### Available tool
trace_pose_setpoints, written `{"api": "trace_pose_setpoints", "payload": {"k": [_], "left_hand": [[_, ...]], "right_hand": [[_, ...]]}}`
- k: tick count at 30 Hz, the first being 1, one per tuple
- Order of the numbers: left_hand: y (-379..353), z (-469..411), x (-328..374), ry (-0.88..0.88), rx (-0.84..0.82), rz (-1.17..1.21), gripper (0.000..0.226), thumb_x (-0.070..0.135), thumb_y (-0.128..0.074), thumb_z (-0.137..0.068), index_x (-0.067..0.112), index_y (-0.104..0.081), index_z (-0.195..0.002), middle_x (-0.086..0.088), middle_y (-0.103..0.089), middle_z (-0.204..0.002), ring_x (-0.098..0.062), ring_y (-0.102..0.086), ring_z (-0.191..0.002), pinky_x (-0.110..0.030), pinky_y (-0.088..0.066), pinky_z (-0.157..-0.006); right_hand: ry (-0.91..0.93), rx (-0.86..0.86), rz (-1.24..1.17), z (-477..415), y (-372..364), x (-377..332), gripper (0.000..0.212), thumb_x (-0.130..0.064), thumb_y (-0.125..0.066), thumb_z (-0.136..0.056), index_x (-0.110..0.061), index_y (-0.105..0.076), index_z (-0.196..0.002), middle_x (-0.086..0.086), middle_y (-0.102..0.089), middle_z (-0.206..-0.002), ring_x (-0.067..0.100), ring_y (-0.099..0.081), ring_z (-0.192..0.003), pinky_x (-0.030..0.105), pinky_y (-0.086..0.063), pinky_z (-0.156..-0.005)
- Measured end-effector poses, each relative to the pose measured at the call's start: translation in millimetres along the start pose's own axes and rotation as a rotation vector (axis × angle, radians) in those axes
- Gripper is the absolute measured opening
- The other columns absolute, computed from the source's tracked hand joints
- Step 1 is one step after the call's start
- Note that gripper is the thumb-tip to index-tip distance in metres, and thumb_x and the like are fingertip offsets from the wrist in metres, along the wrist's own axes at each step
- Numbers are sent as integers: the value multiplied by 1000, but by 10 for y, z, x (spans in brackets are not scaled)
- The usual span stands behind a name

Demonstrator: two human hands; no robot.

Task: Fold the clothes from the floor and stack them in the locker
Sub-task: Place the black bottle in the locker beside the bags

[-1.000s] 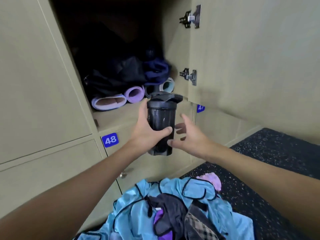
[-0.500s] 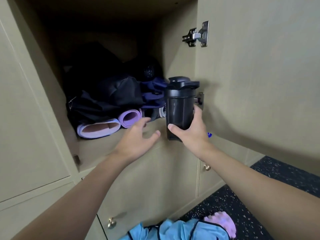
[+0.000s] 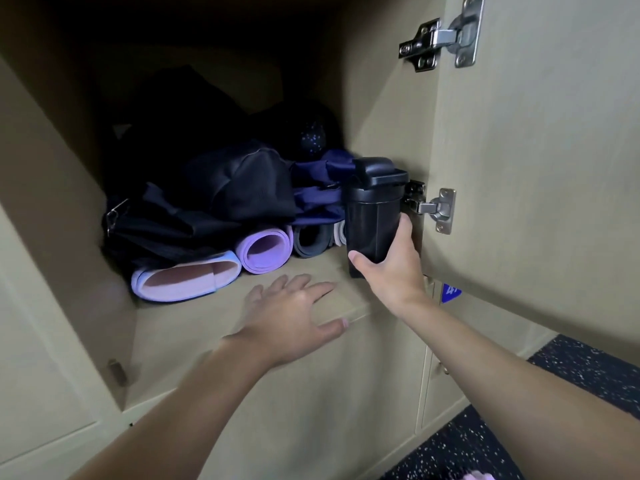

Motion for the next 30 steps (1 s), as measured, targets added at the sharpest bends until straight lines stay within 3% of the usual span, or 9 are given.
{"api": "trace_pose_setpoints", "payload": {"k": [4,6,10,14,16,21,25,30], "left_hand": [[-13,-4,-5,-7,6,9,69,79,-39,-84,54,-28,-147,15,-26,-159,-15,-18,-150,-48,-16,-119],[18,4,-7,-10,41,92,64,77,-41,-85,50,-38,-143,18,-33,-155,-11,-26,-146,-45,-20,-118],[266,-90,55,-65,267,313,52,52,-57,-92,31,-50,-139,12,-44,-142,-9,-44,-130,-36,-35,-110],[631,-522,221,-194,495,207,59,36,-66,-89,23,-47,-144,-1,-35,-154,-20,-31,-141,-38,-31,-115],[759,-752,265,-203,473,53,67,41,-63,-90,29,-37,-151,-1,-26,-162,-22,-20,-149,-41,-20,-121],[723,-1075,155,-127,180,-225,77,59,-49,-93,47,-5,-155,3,-1,-168,-34,-4,-154,-61,-6,-120],[644,-1190,101,-123,179,-238,79,68,-49,-90,53,-2,-152,8,9,-167,-42,2,-152,-73,-4,-114],[619,-1346,-3,-123,223,-216,72,67,-45,-93,56,-2,-150,12,12,-166,-44,0,-151,-76,-9,-111]], "right_hand": [[-22,20,27,-118,-40,58,91,-31,-80,-76,-21,-24,-147,-2,-54,-137,22,-52,-126,40,-44,-105],[-28,19,25,-118,-35,63,92,-33,-80,-76,-22,-23,-148,-2,-53,-139,22,-51,-128,43,-44,-106],[-18,17,9,-60,39,65,91,-30,-80,-76,-22,-25,-148,-3,-54,-136,19,-50,-126,42,-44,-105],[6,28,29,2,93,60,88,-30,-79,-74,-25,-26,-144,-2,-54,-130,22,-53,-119,46,-49,-97],[6,25,38,25,101,51,85,-27,-78,-76,-24,-25,-142,0,-53,-128,23,-54,-117,48,-50,-95],[21,17,56,49,103,46,87,-27,-75,-79,-24,-19,-146,3,-49,-134,26,-49,-123,47,-46,-98],[18,-4,24,23,120,74,84,-25,-75,-78,-27,-22,-144,-1,-51,-133,21,-50,-122,45,-47,-98],[17,-3,2,-33,74,120,85,-25,-73,-81,-26,-19,-148,-2,-48,-138,19,-47,-127,39,-43,-103]]}}
Point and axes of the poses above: each hand's wrist, its own z-axis away from the middle knuckle, its own y-axis out of the back of the hand, x = y × z, the point moved 2 cm from there along -z, towards the middle knuckle
